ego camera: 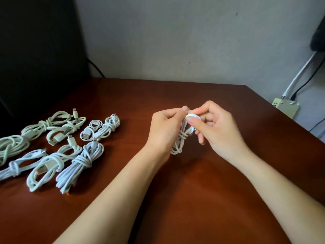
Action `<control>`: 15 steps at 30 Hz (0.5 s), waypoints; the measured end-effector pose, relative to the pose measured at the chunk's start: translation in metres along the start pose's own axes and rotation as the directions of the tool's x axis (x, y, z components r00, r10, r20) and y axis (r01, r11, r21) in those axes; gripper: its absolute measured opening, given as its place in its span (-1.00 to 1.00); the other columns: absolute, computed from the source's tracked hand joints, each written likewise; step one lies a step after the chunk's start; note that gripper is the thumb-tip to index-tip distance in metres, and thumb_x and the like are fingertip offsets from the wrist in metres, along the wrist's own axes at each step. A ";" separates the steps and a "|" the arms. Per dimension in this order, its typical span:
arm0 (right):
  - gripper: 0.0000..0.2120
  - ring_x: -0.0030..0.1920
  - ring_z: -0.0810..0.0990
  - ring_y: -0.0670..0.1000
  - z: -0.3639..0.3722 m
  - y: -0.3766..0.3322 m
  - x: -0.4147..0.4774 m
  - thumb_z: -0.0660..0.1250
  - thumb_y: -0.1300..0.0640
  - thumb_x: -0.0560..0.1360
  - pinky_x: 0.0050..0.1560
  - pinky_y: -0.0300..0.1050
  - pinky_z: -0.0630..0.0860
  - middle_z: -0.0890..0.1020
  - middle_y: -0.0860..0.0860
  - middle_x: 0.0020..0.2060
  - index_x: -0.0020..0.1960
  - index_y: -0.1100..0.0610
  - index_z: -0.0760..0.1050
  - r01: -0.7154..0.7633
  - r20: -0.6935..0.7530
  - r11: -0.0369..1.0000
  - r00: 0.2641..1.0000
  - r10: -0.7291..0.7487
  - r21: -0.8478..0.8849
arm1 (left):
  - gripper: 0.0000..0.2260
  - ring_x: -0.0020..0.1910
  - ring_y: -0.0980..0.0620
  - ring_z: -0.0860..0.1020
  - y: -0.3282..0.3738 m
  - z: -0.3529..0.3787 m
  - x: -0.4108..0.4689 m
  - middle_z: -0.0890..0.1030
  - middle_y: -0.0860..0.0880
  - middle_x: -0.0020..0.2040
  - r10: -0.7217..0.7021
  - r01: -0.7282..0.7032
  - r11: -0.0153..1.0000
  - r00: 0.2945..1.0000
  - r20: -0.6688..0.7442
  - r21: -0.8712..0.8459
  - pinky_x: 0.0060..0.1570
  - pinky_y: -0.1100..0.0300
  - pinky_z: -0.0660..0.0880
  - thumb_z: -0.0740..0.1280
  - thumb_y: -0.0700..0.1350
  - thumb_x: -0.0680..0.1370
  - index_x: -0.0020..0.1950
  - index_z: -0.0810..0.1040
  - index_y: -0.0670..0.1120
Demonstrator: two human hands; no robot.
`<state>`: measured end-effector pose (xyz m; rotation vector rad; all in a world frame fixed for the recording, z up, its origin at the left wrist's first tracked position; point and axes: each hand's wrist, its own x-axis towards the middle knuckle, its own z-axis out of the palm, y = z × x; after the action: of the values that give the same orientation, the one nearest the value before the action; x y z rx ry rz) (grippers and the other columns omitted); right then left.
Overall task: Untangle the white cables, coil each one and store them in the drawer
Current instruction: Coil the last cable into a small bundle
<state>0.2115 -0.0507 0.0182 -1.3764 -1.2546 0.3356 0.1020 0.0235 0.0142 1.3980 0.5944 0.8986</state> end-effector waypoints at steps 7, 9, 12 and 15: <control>-0.90 -0.54 0.50 -0.04 0.002 0.015 -0.001 0.38 0.11 0.50 -0.49 -0.17 0.43 0.60 0.02 -0.47 -0.06 0.04 0.45 -0.171 -0.019 0.984 0.985 0.170 -0.041 | -0.70 -0.13 -0.23 0.63 -0.007 0.000 0.006 0.67 -0.23 -0.19 -0.046 0.039 0.984 0.998 0.038 0.171 0.08 -0.14 0.51 0.18 -0.11 0.61 -0.13 0.65 -0.20; -0.92 -0.52 0.52 -0.03 0.002 0.016 0.000 0.37 0.11 0.51 -0.47 -0.16 0.44 0.61 0.04 -0.44 -0.07 0.07 0.47 -0.210 -0.029 0.977 0.977 0.209 -0.028 | -0.69 -0.25 -0.14 0.60 -0.008 -0.001 0.007 0.66 -0.20 -0.25 -0.058 0.045 0.980 0.996 0.062 0.194 -0.02 -0.07 0.53 0.17 -0.11 0.62 -0.13 0.63 -0.22; -0.94 -0.49 0.53 -0.02 0.001 0.017 0.000 0.34 0.12 0.53 -0.45 -0.14 0.46 0.60 0.03 -0.43 -0.07 0.10 0.48 -0.224 -0.031 0.974 0.974 0.223 -0.044 | -0.69 -0.30 -0.08 0.57 -0.009 0.000 0.007 0.62 -0.17 -0.27 -0.092 0.068 0.973 0.991 0.099 0.222 -0.11 0.01 0.52 0.15 -0.11 0.64 -0.08 0.62 -0.23; -0.95 -0.48 0.54 -0.03 0.002 0.018 -0.001 0.32 0.14 0.54 -0.44 -0.17 0.47 0.60 0.00 -0.45 -0.08 0.10 0.49 -0.207 -0.018 0.973 0.978 0.206 -0.099 | -0.68 -0.26 -0.06 0.57 -0.006 0.000 0.007 0.60 -0.16 -0.25 -0.162 0.109 0.956 0.970 0.180 0.272 -0.17 0.06 0.56 0.10 -0.12 0.65 -0.01 0.60 -0.24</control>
<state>0.2182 -0.0458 0.0021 -1.5987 -1.1364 0.4149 0.1070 0.0300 0.0091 1.6403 0.6628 0.5742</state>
